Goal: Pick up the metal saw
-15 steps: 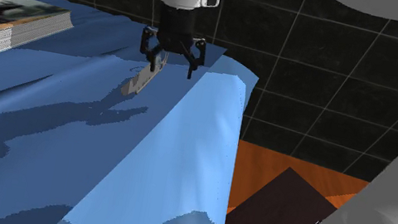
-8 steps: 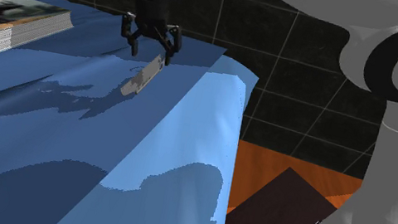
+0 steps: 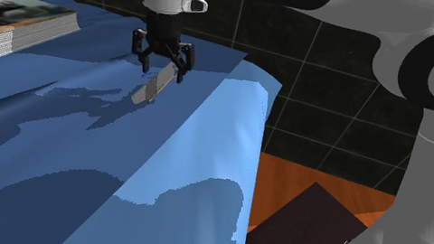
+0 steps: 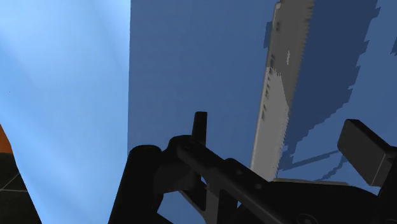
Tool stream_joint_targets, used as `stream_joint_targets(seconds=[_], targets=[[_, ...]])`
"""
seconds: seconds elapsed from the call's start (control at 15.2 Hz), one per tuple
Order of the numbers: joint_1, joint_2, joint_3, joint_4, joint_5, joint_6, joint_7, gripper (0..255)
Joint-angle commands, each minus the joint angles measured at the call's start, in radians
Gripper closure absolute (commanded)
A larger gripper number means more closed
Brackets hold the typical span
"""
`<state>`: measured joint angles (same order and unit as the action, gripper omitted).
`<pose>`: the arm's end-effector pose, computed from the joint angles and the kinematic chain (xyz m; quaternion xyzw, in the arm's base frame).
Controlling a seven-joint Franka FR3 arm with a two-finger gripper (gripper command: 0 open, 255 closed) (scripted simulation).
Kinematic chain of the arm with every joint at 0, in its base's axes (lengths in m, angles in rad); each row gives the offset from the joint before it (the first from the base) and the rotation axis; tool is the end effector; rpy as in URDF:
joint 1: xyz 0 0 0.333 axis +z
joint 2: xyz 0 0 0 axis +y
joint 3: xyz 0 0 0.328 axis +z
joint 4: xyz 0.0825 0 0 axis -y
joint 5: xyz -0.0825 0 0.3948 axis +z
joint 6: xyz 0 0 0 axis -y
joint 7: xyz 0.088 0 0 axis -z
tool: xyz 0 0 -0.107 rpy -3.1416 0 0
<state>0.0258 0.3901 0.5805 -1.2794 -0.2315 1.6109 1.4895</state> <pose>0.6044 0.2998 0.5685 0.8984 -0.4391 0.0094 0.0049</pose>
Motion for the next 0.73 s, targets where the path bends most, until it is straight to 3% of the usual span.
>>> stream_joint_targets(seconds=[0.0,0.66], targets=[[-0.002,-0.002,0.0,-0.008,0.001,0.006,0.0,255],[0.002,0.002,0.0,0.013,-0.001,-0.01,0.0,255]])
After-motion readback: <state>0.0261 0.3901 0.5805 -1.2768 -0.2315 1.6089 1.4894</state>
